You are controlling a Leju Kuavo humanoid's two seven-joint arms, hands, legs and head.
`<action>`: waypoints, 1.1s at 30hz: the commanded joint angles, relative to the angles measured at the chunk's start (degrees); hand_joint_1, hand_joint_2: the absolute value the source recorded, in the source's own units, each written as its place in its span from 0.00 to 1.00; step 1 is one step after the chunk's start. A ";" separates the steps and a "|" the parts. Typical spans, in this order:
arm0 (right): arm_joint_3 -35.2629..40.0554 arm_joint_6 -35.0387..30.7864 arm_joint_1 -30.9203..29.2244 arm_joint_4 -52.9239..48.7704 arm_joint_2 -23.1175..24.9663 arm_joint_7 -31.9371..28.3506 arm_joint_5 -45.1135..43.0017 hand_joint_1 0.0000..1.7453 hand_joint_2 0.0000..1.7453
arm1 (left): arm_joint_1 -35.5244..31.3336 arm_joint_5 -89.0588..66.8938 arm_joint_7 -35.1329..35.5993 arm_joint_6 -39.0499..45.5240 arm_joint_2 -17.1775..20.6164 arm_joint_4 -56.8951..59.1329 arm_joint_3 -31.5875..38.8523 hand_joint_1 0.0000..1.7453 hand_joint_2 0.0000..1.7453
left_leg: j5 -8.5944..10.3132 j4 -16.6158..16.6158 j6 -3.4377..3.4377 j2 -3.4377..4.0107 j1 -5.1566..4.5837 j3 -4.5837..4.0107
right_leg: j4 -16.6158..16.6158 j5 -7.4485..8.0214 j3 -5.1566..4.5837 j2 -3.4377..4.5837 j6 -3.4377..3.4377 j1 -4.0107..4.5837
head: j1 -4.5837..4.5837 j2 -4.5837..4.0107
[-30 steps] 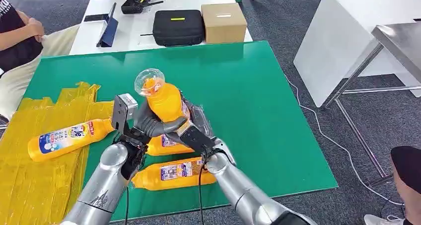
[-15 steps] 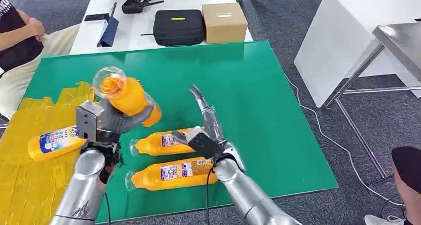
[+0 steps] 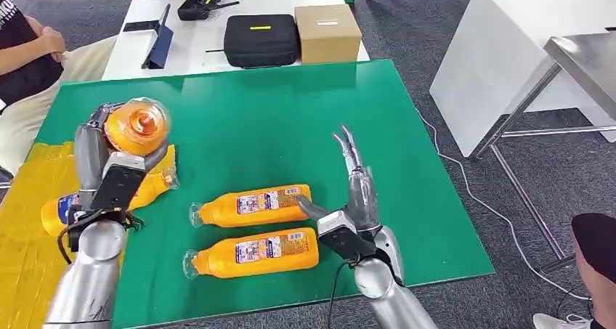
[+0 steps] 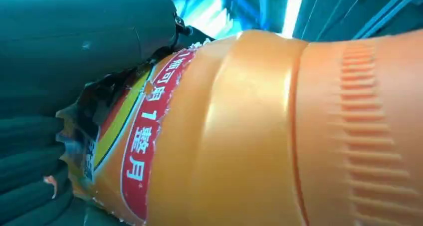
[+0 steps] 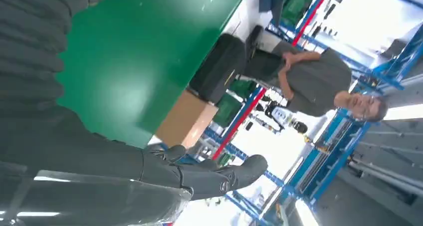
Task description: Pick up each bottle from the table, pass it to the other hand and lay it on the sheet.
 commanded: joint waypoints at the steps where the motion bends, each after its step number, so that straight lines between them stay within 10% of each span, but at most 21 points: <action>1: -2.19 1.77 -2.23 2.07 0.26 0.00 0.28 0.00 1.00 | -3.65 -25.69 8.18 7.44 3.00 8.21 -0.85 1.00 1.00 | -0.03 -0.05 -0.11 0.02 0.04 0.11 | -0.03 -0.04 0.10 -0.05 -0.03 0.04 | 0.00 0.00; 22: 0.27 3.79 -4.56 4.21 1.91 1.66 3.27 0.00 1.00 | -24.83 -50.93 34.30 -0.47 8.37 44.96 -3.55 1.00 1.00 | -0.02 -0.01 -0.22 0.06 0.12 0.13 | 0.03 -0.06 0.16 -0.08 -0.05 0.11 | 0.00 0.00; 33: -0.16 4.60 -3.47 3.61 1.93 2.96 5.38 0.00 1.00 | -31.37 -50.93 37.01 -8.52 9.84 55.28 -3.49 1.00 1.00 | -0.01 -0.01 -0.26 0.10 0.17 0.13 | 0.01 -0.07 0.18 -0.05 -0.03 0.14 | 0.00 0.00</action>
